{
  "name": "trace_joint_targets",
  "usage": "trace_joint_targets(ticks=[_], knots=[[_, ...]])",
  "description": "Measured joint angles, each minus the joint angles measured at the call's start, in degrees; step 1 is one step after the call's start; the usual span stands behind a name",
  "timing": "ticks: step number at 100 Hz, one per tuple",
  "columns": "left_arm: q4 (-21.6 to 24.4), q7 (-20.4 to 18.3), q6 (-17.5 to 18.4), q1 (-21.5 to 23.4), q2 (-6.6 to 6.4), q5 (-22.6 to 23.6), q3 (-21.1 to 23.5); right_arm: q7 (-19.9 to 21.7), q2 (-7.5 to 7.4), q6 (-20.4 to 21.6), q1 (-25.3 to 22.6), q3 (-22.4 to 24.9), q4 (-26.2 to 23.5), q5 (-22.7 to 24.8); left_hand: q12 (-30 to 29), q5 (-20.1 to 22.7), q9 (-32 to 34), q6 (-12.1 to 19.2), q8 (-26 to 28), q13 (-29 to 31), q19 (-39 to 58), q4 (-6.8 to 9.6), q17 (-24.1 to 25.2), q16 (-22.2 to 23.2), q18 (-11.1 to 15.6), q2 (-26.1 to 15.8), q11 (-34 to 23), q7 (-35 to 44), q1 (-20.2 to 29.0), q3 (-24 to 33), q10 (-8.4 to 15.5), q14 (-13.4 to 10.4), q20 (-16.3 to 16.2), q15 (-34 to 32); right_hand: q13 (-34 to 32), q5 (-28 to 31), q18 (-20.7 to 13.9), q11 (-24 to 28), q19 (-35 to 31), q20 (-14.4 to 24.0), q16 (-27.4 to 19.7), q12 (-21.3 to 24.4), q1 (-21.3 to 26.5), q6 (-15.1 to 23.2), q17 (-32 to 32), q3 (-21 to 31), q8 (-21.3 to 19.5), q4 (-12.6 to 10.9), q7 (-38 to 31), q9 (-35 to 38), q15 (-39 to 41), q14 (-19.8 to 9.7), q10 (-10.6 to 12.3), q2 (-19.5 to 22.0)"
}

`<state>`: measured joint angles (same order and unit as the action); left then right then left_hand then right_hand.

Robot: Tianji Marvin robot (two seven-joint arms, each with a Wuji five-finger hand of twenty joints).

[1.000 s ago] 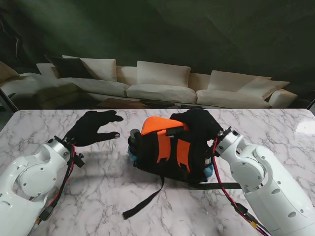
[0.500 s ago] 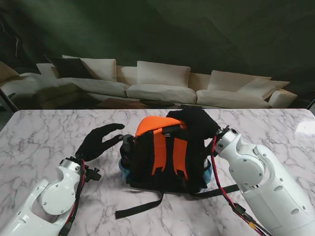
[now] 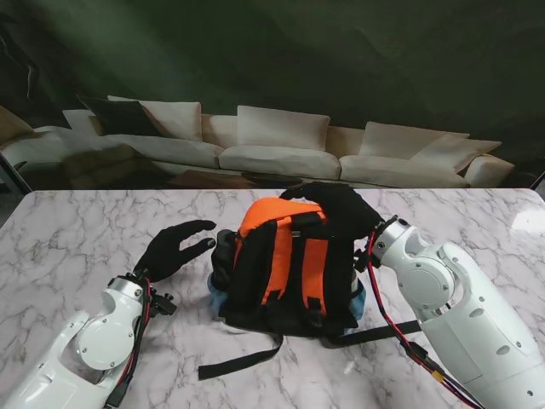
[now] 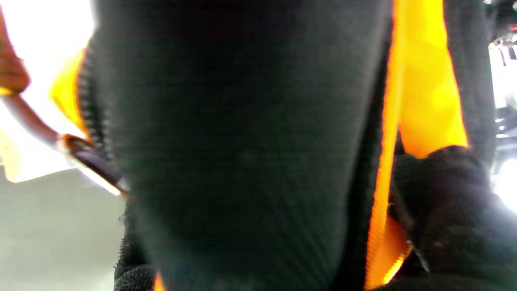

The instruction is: Put the umbrella and water cup into the side pockets of the backpack

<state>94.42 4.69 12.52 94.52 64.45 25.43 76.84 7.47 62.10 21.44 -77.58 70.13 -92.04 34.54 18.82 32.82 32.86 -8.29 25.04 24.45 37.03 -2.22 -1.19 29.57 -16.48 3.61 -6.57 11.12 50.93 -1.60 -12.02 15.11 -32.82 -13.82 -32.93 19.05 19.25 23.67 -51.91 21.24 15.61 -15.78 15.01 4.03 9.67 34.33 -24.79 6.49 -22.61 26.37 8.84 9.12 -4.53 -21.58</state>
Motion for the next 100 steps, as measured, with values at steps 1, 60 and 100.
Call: trace_joint_targets(ticks=[1, 60, 100], knots=[[0.00, 0.00, -0.02, 0.00, 0.00, 0.01, 0.00, 0.19, -0.03, -0.19, 0.00, 0.07, -0.06, -0.02, 0.00, 0.00, 0.00, 0.00, 0.00, 0.00, 0.00, 0.00, 0.00, 0.00, 0.00, 0.00, 0.00, 0.00, 0.00, 0.00, 0.00, 0.00, 0.00, 0.00, 0.56, -0.36, 0.38, -0.11, 0.58, -0.23, -0.23, 0.44, -0.05, -0.48, -0.41, -0.29, 0.00, 0.00, 0.67, -0.74, -0.50, 0.31, -0.25, 0.00], [0.63, 0.21, -1.04, 0.62, 0.13, 0.02, 0.36, -5.20, 0.90, 0.45, -2.97, 8.67, -6.95, -1.53, 0.01, 0.00, -0.07, -0.50, 0.00, -0.78, 0.00, 0.00, 0.44, 0.03, 0.00, -0.04, 0.00, -0.03, 0.00, 0.00, 0.00, 0.00, 0.00, 0.00, 1.40, -4.55, 2.33, -1.34, 5.01, -1.82, -3.76, 2.56, 1.16, -3.34, 0.85, -5.13, -0.50, -1.17, 6.35, -4.27, -0.73, 0.63, -1.83, 2.92], [0.67, 0.99, -1.13, 0.66, 0.39, -1.15, 0.26, -24.12, 3.91, -1.92, -14.76, 18.94, -12.81, -3.63, 0.01, 0.00, -0.07, -1.10, 0.01, -0.79, 0.00, 0.00, 0.42, 0.08, 0.00, -0.73, 0.00, -0.04, 0.06, 0.33, 0.01, 0.01, 0.00, 0.00, -1.28, 1.79, 2.17, 0.00, 2.25, -0.55, -2.30, 1.88, 7.97, -1.12, 1.67, -10.36, -1.26, -2.72, 1.51, 1.95, 0.29, -0.04, -0.37, 6.25]])
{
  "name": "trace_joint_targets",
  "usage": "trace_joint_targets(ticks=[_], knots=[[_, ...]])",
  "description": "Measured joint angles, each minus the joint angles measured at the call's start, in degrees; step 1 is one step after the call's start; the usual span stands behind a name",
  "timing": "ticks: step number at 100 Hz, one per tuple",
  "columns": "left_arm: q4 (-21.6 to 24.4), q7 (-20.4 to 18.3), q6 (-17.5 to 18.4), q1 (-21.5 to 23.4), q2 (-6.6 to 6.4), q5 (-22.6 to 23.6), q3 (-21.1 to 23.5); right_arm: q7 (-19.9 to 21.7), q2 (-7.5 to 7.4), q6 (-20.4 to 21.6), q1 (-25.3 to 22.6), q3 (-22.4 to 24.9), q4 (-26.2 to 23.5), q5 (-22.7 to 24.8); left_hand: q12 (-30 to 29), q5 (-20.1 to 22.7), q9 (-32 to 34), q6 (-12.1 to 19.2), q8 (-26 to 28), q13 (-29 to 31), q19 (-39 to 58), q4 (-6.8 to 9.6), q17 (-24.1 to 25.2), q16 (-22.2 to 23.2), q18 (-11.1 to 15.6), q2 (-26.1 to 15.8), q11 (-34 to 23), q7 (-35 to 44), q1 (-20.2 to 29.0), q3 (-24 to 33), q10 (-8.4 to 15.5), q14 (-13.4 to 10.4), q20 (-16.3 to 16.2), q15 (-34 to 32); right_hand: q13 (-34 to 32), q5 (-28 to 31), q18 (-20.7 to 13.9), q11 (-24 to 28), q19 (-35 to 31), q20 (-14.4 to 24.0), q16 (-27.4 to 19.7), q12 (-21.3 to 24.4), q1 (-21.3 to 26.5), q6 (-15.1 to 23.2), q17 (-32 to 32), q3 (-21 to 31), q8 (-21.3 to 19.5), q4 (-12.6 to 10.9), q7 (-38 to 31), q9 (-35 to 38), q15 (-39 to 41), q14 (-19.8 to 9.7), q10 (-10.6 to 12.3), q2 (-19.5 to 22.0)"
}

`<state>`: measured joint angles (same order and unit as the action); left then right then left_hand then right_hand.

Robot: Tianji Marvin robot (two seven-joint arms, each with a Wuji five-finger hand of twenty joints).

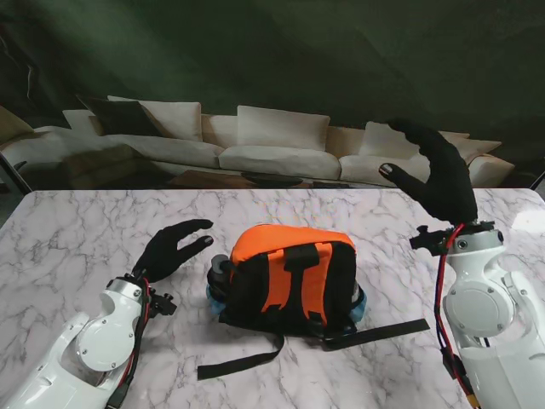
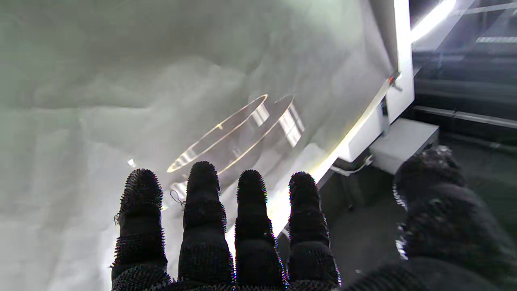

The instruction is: Put the umbrella and water cup into the side pockets of the backpack

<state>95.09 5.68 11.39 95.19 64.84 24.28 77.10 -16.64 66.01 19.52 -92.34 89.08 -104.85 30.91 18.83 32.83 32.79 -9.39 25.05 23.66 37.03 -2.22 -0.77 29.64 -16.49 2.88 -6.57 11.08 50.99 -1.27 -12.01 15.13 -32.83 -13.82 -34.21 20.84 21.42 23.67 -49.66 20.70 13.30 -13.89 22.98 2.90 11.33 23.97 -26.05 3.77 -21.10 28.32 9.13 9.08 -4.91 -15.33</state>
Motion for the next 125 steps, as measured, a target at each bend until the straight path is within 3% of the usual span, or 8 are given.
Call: trace_joint_targets(ticks=[16, 35, 60, 69, 125], knots=[[-0.20, 0.60, 0.17, -0.17, 0.13, -0.22, -0.20, -1.78, 0.57, -1.44, -2.97, -0.82, 2.10, -0.50, 0.00, 0.00, -0.01, -0.01, 0.00, 0.00, 0.00, 0.00, 0.00, 0.00, 0.00, 0.00, 0.00, 0.00, 0.00, 0.00, 0.00, 0.00, 0.00, 0.00, -1.36, 1.21, -0.04, 0.05, -0.15, 0.00, 0.02, 0.00, 0.01, 0.70, 0.00, -0.47, -0.01, -0.01, -0.72, 1.47, 0.03, -0.50, 0.64, 0.00], [-1.21, 1.61, 0.54, -0.77, 0.47, -1.49, -0.67, -2.35, 0.60, -4.62, -3.46, -5.11, 7.93, -2.20, 0.02, 0.00, -0.01, -0.01, 0.00, 0.00, 0.00, 0.00, -0.17, 0.01, 0.00, 0.00, 0.00, 0.00, 0.00, 0.00, 0.00, 0.00, 0.00, 0.00, -1.36, 2.83, -0.04, 0.02, -0.16, 0.00, 0.02, 0.00, 0.93, 0.72, -0.07, -0.58, -0.01, -0.01, -1.53, 2.96, 0.03, -0.51, 0.72, 0.56], [-3.16, 1.35, -0.16, -2.00, 0.66, -3.78, -1.50, -3.09, 1.23, -8.10, -3.97, -9.57, 12.05, -3.98, 0.66, 0.00, -0.01, -0.02, 0.00, 0.08, 0.00, 0.00, -0.18, 0.13, 0.00, -0.01, -0.58, 0.00, 0.01, 0.00, 0.01, 0.00, 0.00, -0.02, -1.37, 3.43, -0.04, 0.01, -0.14, 0.00, 0.03, 0.00, 0.95, 0.72, -1.13, -0.49, -0.01, -0.10, -2.18, 3.71, 0.03, -0.53, 0.75, 0.56], [-3.51, 1.22, -0.39, -2.17, 0.73, -4.07, -1.60, -0.20, 1.29, -8.16, -4.12, -9.64, 12.45, -4.70, 0.69, 0.00, -0.01, -0.03, 0.01, 0.21, 0.00, 0.00, -0.21, 0.26, 0.00, -0.01, -1.29, 0.00, 0.02, 0.00, 0.07, 0.00, 0.00, -0.21, -1.37, 3.44, -0.04, 0.01, 0.06, 0.00, 0.03, 0.00, 0.95, 0.72, -1.45, -0.32, -0.01, -0.10, -2.20, 3.73, 0.03, -0.52, 0.75, 0.56], [-4.57, 1.27, -0.09, -2.85, 0.82, -3.21, -1.43, 0.07, 1.16, -7.63, -2.84, -10.71, 13.79, -4.82, 0.79, 0.00, 0.04, -0.18, 0.01, 1.35, 0.01, 0.00, -0.34, 0.77, -0.01, -0.68, -2.01, 0.00, 0.09, 0.22, 0.08, 0.00, -0.57, -0.64, -1.37, 3.45, -0.04, 0.01, 0.74, 0.00, 0.03, 0.00, 0.95, 0.72, -1.45, 1.18, 0.75, -0.10, -2.21, 3.79, 0.04, -0.56, 1.19, 0.56]])
